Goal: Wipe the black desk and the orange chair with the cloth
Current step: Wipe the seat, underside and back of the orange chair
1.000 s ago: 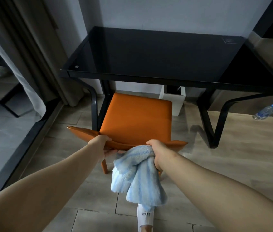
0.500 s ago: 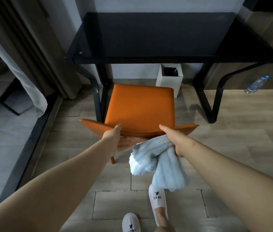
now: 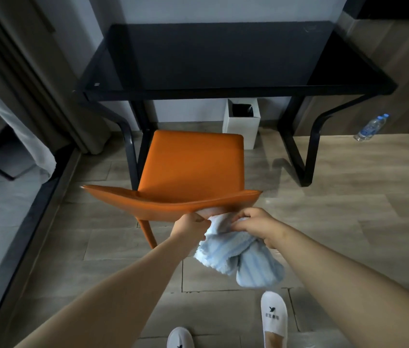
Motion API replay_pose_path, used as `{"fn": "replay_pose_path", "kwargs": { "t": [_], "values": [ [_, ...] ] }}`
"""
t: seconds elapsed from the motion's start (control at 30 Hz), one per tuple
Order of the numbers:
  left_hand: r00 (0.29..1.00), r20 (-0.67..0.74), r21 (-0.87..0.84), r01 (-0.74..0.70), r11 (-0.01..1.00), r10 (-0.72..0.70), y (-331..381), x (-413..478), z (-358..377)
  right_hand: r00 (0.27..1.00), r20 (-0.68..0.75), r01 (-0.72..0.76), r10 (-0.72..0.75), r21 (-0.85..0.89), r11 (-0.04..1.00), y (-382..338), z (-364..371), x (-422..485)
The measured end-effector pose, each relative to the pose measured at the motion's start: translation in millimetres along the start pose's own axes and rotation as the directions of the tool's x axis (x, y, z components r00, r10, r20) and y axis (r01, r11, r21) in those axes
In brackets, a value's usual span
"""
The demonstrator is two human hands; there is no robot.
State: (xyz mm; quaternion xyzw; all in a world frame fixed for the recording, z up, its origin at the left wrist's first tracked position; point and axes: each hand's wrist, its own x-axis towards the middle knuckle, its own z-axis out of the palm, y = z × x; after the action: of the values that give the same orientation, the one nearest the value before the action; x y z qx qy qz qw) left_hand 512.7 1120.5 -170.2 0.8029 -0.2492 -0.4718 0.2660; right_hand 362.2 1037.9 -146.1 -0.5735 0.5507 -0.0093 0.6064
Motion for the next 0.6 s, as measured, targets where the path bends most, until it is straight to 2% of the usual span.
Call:
{"fn": "replay_pose_path", "kwargs": {
  "t": [0.13, 0.27, 0.43, 0.6],
  "values": [
    [0.999, -0.038, 0.051, 0.015, 0.999, -0.013, 16.9, 5.6, 53.6, 0.999, 0.013, 0.035, -0.034, -0.046, 0.998, 15.4, -53.5, 12.7],
    [0.998, -0.003, 0.035, 0.059, 0.998, -0.059, 41.1, 3.2, 126.6, 0.998, 0.054, 0.02, -0.014, -0.104, 0.994, 43.7, -113.3, 22.7],
    [0.999, 0.008, 0.004, 0.05, 0.999, -0.05, 87.3, 6.8, 192.3, 0.998, 0.066, 0.005, -0.002, -0.052, 0.999, 71.8, -188.8, 26.4],
    [0.999, 0.02, 0.078, 0.033, 0.996, -0.035, 135.2, 25.4, 226.0, 0.996, 0.086, 0.02, -0.022, 0.032, 0.999, 75.8, -242.8, 36.1]
  ]
}}
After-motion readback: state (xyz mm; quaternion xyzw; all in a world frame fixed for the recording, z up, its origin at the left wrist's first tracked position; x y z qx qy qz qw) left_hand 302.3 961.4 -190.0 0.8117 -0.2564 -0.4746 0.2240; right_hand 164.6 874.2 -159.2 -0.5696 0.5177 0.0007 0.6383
